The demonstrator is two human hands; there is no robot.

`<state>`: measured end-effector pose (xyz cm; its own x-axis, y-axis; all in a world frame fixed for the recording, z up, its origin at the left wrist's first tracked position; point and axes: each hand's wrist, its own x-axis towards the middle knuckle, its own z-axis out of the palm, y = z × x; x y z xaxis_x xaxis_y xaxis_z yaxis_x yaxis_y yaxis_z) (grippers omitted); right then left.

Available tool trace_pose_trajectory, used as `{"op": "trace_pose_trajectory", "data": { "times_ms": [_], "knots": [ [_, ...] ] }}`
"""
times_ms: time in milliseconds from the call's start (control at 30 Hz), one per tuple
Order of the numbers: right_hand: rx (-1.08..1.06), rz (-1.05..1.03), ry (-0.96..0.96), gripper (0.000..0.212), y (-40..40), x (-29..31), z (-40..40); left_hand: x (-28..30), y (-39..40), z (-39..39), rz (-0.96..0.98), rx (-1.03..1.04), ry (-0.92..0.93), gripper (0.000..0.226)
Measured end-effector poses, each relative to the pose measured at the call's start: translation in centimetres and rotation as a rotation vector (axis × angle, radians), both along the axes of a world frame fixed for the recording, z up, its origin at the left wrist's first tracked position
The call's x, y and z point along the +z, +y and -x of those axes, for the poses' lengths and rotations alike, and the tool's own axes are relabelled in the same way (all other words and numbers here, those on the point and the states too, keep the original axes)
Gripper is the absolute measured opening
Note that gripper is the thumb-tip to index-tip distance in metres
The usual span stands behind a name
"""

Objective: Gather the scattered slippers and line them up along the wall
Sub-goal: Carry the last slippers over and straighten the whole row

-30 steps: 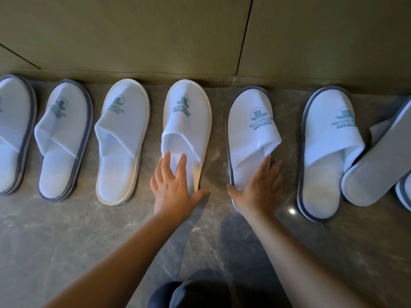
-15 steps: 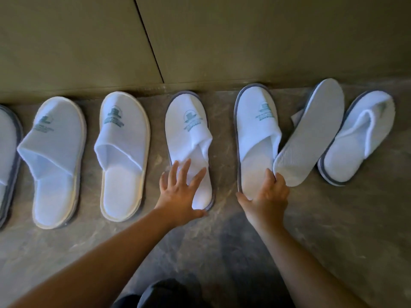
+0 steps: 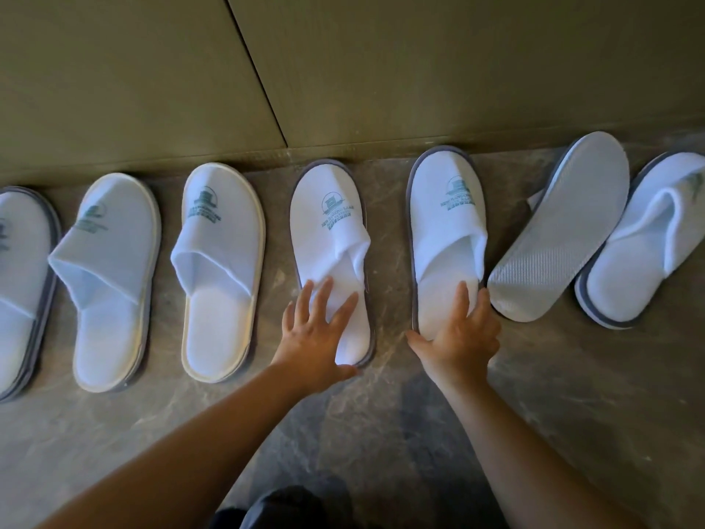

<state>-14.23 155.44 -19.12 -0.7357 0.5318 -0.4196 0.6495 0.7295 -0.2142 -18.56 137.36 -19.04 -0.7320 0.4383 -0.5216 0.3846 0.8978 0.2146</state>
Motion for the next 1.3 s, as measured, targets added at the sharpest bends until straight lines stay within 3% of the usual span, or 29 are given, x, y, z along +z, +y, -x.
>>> {"op": "trace_pose_trajectory", "data": {
  "times_ms": [233, 533, 633, 767, 900, 1067, 1300],
  "knots": [
    [0.029, 0.029, 0.027, 0.089, -0.4, 0.0, 0.0, 0.0, -0.1, -0.1, -0.032, -0.009, -0.002, 0.100],
    [0.070, 0.022, 0.013, 0.090, -0.5, 0.7, 0.0, 0.8, 0.1, 0.1, 0.031, -0.008, 0.011, 0.099],
    [0.082, 0.025, 0.144, 0.085, 0.4, 1.9, 0.0, 1.8, 0.8, -0.1, 0.025, -0.011, 0.049, 0.097],
    [-0.127, -0.012, 0.302, 0.075, 5.1, 3.5, 1.1, 3.3, 3.4, 0.1, -0.125, -0.114, 0.081, 0.092],
    [-0.288, -0.002, 0.243, 0.088, 9.4, 3.6, 2.0, 3.1, 7.6, 1.1, -0.202, -0.267, 0.060, 0.091],
    [-0.383, 0.100, 0.158, 0.107, 9.9, 2.0, 3.5, 1.2, 10.0, 1.2, -0.075, -0.373, -0.025, 0.094],
    [-0.329, 0.062, 0.039, 0.103, 11.9, 0.6, 3.0, 0.5, 10.1, 0.6, -0.027, -0.352, -0.011, 0.094]
  ]
}}
